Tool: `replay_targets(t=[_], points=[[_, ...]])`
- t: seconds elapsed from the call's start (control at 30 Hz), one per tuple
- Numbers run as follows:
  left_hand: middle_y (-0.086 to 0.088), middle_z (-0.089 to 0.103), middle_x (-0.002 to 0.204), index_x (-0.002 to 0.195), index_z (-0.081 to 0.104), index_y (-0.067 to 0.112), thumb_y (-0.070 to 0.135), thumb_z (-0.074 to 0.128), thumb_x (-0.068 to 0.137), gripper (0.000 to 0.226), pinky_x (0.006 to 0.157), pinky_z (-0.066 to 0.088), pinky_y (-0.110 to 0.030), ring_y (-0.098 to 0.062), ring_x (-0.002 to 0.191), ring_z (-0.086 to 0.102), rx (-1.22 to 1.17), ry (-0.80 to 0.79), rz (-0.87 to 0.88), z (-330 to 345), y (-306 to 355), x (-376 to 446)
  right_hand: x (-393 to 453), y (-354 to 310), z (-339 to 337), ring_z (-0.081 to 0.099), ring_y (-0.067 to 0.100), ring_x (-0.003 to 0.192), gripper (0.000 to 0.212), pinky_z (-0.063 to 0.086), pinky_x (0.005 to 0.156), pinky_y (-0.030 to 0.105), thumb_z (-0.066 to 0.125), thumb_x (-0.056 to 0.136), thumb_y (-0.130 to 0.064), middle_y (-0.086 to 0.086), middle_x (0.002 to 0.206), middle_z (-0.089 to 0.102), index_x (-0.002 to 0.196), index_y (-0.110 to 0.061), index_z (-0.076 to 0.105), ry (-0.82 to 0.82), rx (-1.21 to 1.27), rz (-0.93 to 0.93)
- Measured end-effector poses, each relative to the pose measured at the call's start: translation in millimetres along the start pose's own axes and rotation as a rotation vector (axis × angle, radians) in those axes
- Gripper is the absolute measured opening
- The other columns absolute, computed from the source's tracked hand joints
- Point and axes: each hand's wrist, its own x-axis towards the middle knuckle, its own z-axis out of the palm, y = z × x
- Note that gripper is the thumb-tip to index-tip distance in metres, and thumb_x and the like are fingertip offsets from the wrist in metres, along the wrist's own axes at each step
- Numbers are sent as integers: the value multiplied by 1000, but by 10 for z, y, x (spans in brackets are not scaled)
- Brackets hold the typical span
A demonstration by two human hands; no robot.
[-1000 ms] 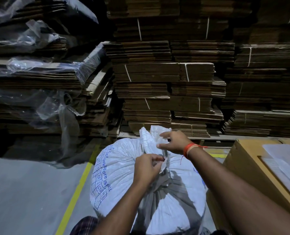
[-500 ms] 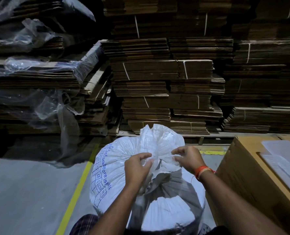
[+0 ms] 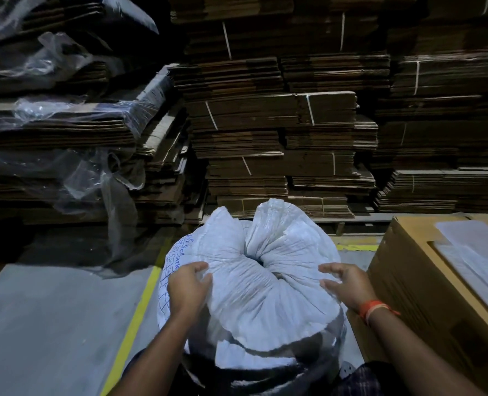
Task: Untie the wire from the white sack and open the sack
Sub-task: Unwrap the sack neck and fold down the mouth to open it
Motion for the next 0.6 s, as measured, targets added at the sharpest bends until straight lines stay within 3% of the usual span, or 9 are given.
replay_targets(t=[0.1,0.27,0.37,0.47,0.53,0.6], points=[[-1,74,85,87,76,31,23,69,78,14,82,48,-29,-32,96,70,77,-13,-71,-66,-104,-39,-51,202,26,65,24,122,45,49,107,35,83,83,-9,6,130,71,126,-13,72,-23,-37,51],[-7,81,99,106,80,20,12,66,82,29,86,57,-30,-32,99,74,168,-44,-128,-39,-459,11,-97,388,72,70,29,114,52,53,100,35,83,82,-7,9,136,67,132,-8,68,-45,-94,123],[-4,77,96,93,77,16,9,66,81,17,80,54,-27,-30,94,73,265,-89,-148,-40,-677,61,-91,511,49,66,25,124,53,47,109,34,84,81,-7,9,137,67,132,-7,67,-48,-119,185],[-4,74,75,71,69,11,8,58,67,12,65,60,-35,-26,71,71,371,-126,-204,20,-987,258,-84,625,13,63,24,127,57,42,112,31,86,79,-10,9,136,67,133,-7,67,-69,-145,241],[-6,74,73,69,69,11,5,56,64,15,68,66,-37,-26,68,73,424,-161,-189,67,-1112,375,-80,658,12,63,23,128,62,41,111,28,88,78,-12,9,138,67,135,-7,65,-98,-166,258],[-5,75,81,76,73,14,6,61,71,16,67,62,-31,-24,71,71,507,-164,-168,-29,-902,266,-78,673,53,63,22,128,66,42,107,25,88,77,-13,8,139,66,138,-8,63,-129,-196,270]])
